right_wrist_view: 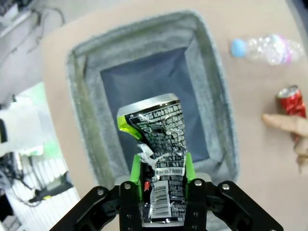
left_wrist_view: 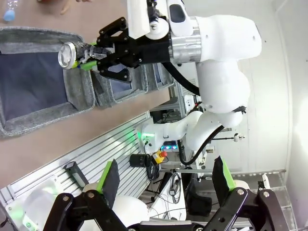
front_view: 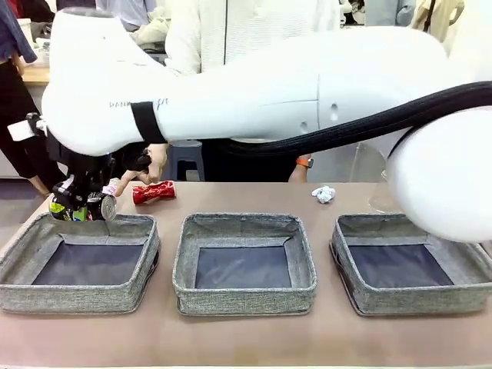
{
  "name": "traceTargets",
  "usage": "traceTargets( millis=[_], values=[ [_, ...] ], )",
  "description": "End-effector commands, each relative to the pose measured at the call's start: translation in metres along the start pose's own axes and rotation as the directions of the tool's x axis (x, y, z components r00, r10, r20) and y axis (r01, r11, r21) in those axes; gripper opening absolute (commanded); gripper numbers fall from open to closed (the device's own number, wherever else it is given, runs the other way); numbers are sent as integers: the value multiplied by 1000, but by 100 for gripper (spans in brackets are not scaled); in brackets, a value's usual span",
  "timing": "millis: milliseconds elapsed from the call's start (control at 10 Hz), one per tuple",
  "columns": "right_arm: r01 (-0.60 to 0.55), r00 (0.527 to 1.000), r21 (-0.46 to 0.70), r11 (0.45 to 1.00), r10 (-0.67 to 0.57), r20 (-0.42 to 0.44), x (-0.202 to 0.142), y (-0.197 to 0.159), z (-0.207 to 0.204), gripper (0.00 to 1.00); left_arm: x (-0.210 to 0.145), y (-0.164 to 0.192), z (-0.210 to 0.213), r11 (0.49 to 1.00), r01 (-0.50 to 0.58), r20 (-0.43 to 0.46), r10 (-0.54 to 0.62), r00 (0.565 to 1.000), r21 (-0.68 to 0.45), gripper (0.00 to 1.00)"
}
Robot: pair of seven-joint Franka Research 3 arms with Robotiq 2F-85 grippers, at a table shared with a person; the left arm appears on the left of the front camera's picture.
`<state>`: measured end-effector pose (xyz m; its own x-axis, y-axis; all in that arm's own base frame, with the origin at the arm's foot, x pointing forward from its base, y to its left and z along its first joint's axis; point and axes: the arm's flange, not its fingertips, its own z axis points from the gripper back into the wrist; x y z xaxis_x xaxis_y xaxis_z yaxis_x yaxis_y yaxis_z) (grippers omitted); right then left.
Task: Sort the waste into the appropriate baskets.
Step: Place the picked waste into the Fabric basket indicated by the person.
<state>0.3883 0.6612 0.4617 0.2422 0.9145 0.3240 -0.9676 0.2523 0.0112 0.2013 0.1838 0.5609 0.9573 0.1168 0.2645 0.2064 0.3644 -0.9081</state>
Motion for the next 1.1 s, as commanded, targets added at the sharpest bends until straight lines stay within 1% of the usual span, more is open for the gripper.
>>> traceTargets(
  millis=[0,400,500,600,700,1000],
  values=[
    [-76,996,-33,997,77,43,8,-6,12,37,-3,-1,-2,1000,8,5,-8,1000,-11,100],
    [-63,998,12,998,62,27,9,-8,10,37,-3,-1,-2,1000,8,5,-8,1000,-11,100],
    [-61,997,30,998,59,45,7,-8,11,95,-3,-1,-2,1000,8,5,-8,1000,-11,100],
    [-54,998,29,998,53,45,7,-8,11,96,-3,-1,-2,1000,8,5,-8,1000,-11,100],
    [-50,998,28,998,49,35,7,-8,11,100,-3,-1,-2,1000,8,5,-8,1000,-11,100],
    [-42,999,39,998,41,21,6,-8,11,100,-3,-1,-2,1000,8,5,-8,1000,-11,100]
  ],
)
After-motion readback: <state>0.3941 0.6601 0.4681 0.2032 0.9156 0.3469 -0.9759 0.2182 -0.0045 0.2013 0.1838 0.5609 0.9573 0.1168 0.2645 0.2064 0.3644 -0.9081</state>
